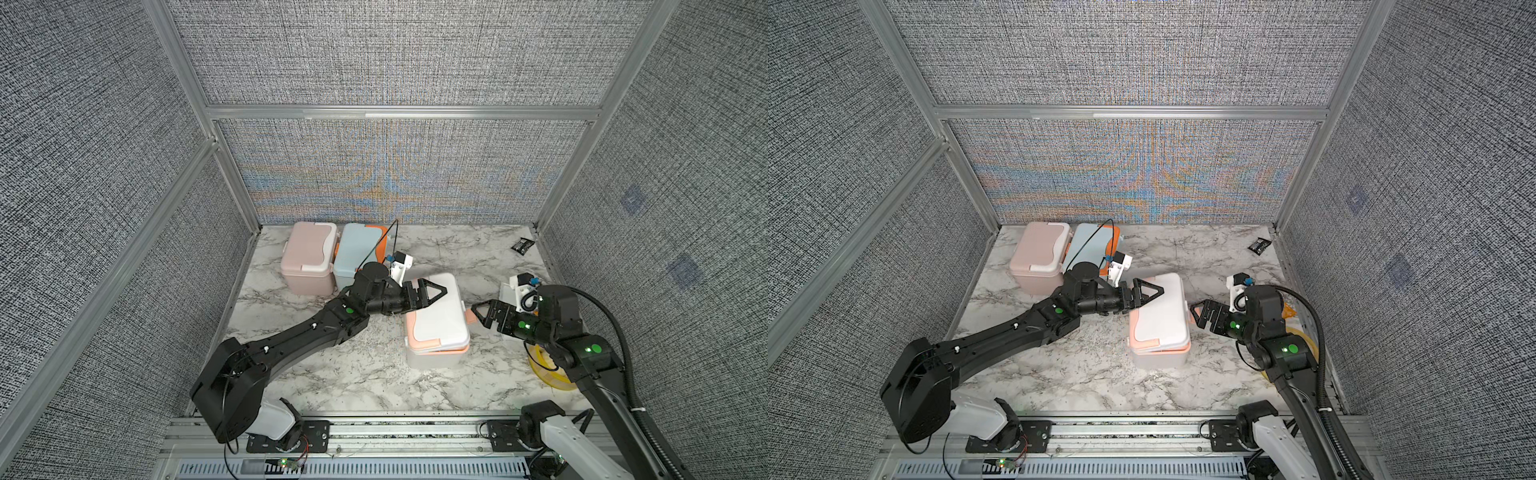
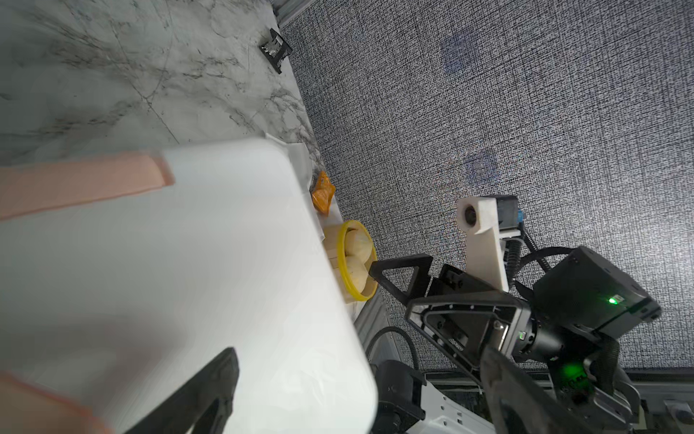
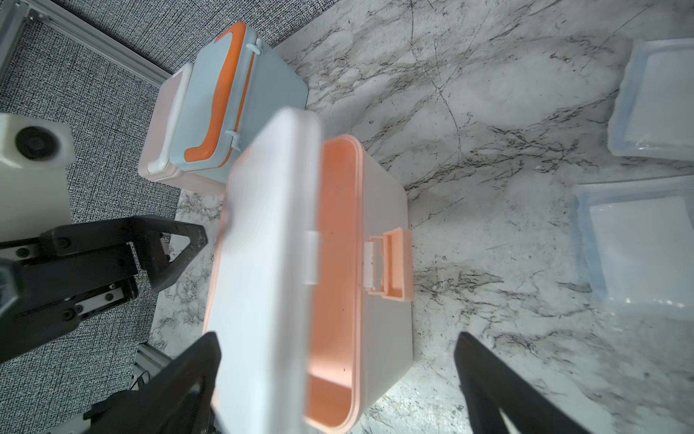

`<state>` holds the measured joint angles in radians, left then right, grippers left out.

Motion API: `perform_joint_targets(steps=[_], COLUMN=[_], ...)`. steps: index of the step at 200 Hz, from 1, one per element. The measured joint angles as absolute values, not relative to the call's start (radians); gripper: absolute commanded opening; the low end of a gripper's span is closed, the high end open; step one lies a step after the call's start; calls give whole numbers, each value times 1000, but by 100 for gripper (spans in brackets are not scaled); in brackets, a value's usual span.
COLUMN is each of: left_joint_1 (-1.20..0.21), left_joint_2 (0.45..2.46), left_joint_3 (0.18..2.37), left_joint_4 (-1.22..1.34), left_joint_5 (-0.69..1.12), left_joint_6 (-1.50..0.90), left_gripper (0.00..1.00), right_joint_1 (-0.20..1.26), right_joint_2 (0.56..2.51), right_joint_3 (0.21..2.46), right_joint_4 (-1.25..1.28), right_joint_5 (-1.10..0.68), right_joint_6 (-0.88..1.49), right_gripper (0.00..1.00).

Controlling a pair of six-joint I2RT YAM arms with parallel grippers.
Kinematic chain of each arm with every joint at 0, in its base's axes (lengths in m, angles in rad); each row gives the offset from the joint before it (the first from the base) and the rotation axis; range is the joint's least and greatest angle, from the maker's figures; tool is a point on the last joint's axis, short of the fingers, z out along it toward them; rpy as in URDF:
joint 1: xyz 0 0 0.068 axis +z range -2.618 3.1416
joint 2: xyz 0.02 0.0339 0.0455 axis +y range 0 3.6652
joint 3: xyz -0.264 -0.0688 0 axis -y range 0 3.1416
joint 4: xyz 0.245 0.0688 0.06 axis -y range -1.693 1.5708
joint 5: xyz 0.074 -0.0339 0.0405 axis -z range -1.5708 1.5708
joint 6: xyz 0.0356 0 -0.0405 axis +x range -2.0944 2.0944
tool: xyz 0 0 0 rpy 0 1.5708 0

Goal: Open first aid kits and take out gauze
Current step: Close the lid of the first aid kit, then fasten the fastener of the first aid kit.

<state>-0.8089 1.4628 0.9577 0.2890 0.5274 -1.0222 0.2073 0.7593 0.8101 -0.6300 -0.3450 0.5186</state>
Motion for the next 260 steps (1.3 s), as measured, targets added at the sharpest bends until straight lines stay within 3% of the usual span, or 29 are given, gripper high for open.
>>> perform_joint_targets(steps=[32, 82, 129, 235, 260], left_joint_1=[-816, -817, -816, -816, -816], left_joint_2=[1463, 1367, 1308, 1234, 1240], left_joint_3=[957, 931, 892, 860, 873], left_joint_4=[290, 236, 177, 123, 94], left_joint_5=[527, 490, 439, 383, 383], left_joint_6=[-1015, -950, -908, -870, -868], left_gripper=[100, 100, 100, 100, 100], right_joint_1=[194, 203, 255, 449, 458], right_joint_2=[788, 863, 986, 1130, 1073], right_joint_3=[810, 810, 828, 858, 868], right_joint_4=[-626, -529, -481, -386, -450], right_joint_5=[-405, -584, -620, -557, -486], right_joint_6=[505, 500, 500, 521, 534], right_gripper=[95, 80, 72, 71, 78])
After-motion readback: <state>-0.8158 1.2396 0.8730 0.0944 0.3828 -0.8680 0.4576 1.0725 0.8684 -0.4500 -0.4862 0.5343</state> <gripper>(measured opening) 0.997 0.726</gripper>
